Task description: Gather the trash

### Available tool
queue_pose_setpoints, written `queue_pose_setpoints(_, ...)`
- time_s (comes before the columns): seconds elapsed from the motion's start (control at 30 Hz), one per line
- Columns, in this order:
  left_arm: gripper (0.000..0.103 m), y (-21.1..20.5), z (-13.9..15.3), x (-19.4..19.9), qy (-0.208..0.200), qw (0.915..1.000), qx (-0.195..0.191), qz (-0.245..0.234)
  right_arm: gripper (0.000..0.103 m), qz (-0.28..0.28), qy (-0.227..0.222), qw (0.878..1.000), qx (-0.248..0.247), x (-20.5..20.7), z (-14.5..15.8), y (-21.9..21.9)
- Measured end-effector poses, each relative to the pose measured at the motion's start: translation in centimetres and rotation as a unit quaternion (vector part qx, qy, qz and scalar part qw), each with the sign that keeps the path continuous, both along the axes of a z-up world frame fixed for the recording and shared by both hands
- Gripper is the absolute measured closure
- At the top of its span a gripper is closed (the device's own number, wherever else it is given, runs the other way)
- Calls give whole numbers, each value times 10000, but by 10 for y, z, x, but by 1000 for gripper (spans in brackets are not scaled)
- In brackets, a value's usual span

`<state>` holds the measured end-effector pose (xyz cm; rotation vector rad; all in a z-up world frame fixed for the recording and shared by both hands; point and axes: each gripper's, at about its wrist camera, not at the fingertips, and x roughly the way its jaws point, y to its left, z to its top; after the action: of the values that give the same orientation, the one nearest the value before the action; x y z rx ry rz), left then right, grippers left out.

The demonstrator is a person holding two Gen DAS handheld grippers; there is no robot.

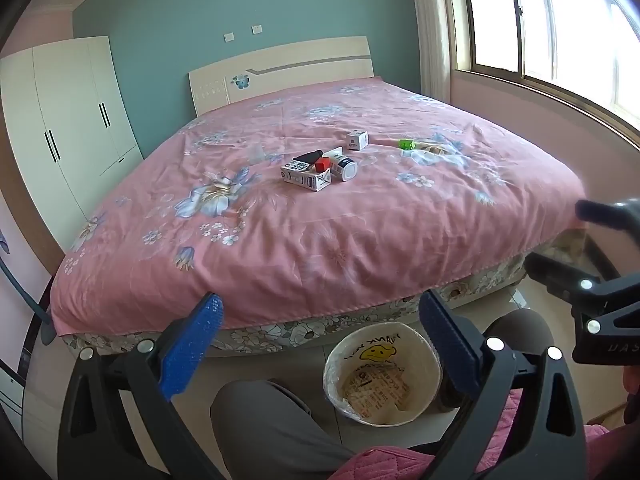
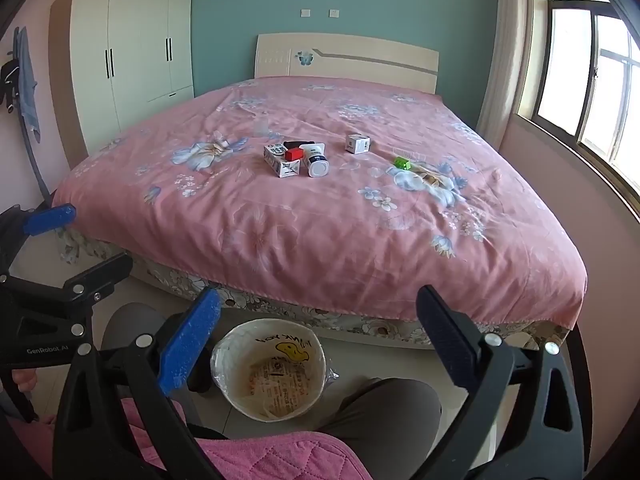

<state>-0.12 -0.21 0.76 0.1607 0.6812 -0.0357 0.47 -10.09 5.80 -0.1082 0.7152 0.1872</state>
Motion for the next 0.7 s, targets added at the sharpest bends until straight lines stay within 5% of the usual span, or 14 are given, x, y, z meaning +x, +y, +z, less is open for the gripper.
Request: queue_pose_setpoints(0.7, 3, 1, 1, 0, -5, 10000, -3, -14, 7, 5, -14, 10000, 3, 0, 2, -1)
